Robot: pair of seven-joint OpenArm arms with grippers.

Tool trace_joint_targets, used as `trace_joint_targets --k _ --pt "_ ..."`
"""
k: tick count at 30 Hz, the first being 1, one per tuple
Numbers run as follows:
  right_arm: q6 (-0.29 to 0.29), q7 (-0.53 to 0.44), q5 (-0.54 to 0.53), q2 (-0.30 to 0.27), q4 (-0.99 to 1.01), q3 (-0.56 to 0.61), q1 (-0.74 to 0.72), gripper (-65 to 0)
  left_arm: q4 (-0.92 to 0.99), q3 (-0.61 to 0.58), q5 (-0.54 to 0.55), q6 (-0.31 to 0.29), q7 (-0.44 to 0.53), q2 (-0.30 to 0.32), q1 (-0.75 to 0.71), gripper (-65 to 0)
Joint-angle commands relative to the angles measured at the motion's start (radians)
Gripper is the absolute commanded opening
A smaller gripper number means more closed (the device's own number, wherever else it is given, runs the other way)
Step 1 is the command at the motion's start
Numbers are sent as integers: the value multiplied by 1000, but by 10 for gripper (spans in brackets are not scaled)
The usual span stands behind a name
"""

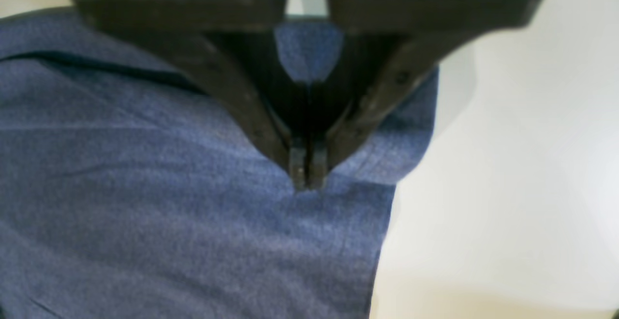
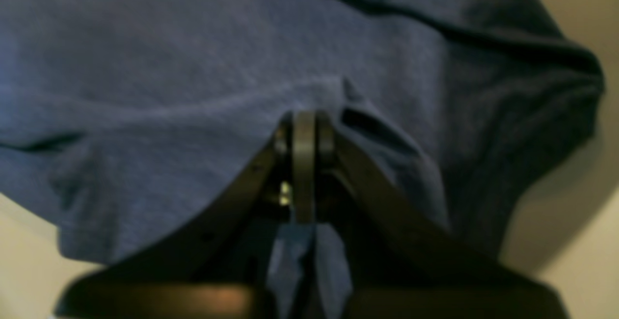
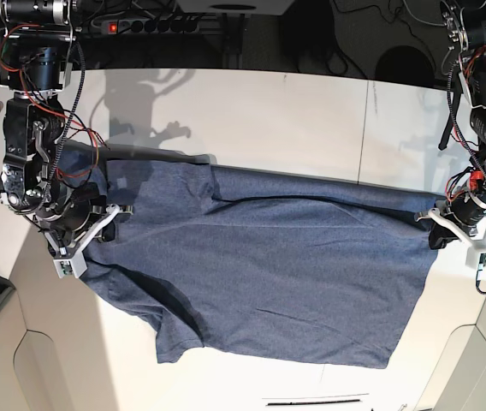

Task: Layout the t-shirt on the table in an organized manner, then fold the t-shirt properly
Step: 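Pull the held shoulder edge taut and drag it toward the robot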

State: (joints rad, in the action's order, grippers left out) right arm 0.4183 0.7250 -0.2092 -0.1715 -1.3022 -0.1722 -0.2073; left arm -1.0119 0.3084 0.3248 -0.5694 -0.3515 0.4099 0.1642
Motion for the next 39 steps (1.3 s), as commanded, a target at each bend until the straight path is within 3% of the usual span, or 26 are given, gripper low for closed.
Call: trace_joint_targets --k 1,6,11,14,18,28,35,39 --pt "-3 -36 6 -8 -14 -2 -14 -650 -18 2 6 -3 18 19 22 -650" --pt "-3 -73 39 -8 -14 -2 7 -650 -18 -63 -62 4 19 19 29 -650" --pt "-15 -89 70 -8 -14 -2 31 -650 -2 -196 -141 123 18 20 70 -650" --pt "-57 -90 98 -8 -8 -2 47 -650 0 -267 -174 166 18 20 85 -650" --pt "-56 -93 100 -8 22 -2 64 -650 6 -321 -197 215 18 19 85 -650" --pt "-56 -92 93 -9 103 -2 72 -650 179 -324 -199 218 16 21 82 -650" --pt "-46 -4 93 -17 103 -2 73 -650 171 -324 -182 214 -218 51 78 -650" --pt "-44 1 80 -19 90 -2 92 -650 166 -321 -133 209 -251 73 46 -650"
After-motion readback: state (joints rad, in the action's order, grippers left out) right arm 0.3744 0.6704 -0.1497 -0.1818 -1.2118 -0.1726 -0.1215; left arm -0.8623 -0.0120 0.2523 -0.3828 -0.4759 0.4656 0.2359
